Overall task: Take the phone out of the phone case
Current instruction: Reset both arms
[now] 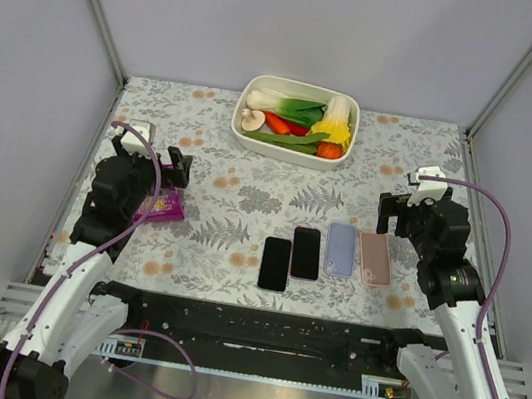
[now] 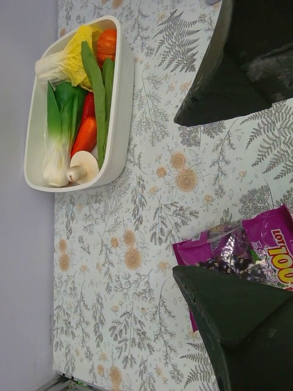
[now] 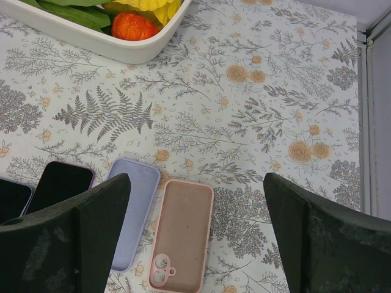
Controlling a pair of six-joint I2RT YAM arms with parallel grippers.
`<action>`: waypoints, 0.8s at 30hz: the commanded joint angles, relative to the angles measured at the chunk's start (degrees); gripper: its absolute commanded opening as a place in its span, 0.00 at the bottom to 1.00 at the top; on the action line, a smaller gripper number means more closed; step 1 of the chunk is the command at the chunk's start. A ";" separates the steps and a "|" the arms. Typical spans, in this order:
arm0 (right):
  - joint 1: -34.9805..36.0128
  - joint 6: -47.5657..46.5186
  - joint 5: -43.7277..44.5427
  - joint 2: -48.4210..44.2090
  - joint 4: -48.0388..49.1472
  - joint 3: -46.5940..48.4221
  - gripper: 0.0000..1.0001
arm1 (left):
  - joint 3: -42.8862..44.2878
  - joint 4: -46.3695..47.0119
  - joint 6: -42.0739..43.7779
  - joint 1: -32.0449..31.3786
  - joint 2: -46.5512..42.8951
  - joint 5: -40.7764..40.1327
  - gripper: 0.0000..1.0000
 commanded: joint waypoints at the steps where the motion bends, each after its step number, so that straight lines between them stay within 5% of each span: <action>1: 0.31 0.44 -0.36 -0.42 1.53 0.09 1.00 | -0.43 3.89 -0.49 0.51 -0.78 1.29 0.99; 24: 0.31 0.35 0.08 -0.33 1.53 0.18 0.99 | -0.61 4.07 -0.40 0.52 -0.69 1.56 0.99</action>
